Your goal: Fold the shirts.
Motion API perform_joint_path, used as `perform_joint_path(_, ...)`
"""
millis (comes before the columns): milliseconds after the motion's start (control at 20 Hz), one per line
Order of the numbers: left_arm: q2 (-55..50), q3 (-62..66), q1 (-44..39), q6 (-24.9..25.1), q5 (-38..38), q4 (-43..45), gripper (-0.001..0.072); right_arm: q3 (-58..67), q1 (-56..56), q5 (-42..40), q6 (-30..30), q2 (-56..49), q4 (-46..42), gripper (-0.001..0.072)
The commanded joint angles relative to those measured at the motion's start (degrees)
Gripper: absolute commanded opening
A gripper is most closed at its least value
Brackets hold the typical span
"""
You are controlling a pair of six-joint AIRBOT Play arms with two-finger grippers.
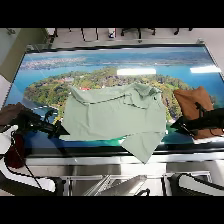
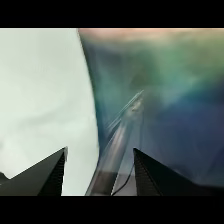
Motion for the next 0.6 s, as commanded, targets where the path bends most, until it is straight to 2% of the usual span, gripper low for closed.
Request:
perform_joint_path(0, 0.07, 1.11, -2.12, 0.59, -1.57, -0.59, 0.0021, -0.46, 4.26, 2.54, -2.67, -6.32, 4.02, 0.0485)
perform_joint_path(150, 0.07, 3.58, -3.34, 0.46, -2.12, -0.72, 0.002, -0.44, 8.0, 4.02, -4.61, -11.13, 7.34, 0.047)
perform_joint_path(200, 0.09, 4.39, -3.82, 0.44, -1.88, -0.79, 0.0019, -0.39, 8.98, 4.31, -6.86, -12.02, 10.45, 0.0312)
perform_joint_path(300, 1.46, 6.32, -5.05, 0.81, -1.51, -3.96, 0.0019, 0.76, 9.9, 4.13, -10.91, -11.72, 17.27, 0.0048)
perform_joint_path(350, 3.67, 7.61, -5.6, 1.86, -1.25, -6.8, 0.0019, 2.71, 10.14, 3.21, -11.43, -10.21, 18.97, 0.0015)
perform_joint_path(450, 11.1, 13.42, -6.69, 2.05, 0.2, -11.93, 0.0019, 8.83, 10.25, 0.22, -11.39, -2.86, 21.35, 0.0015)
perform_joint_path(550, 22.51, 22.91, -6.78, 1.6, -0.39, -16.57, 0.0019, 20.48, 10.01, -2.34, -9.14, 7.56, 25.05, 0.0015)
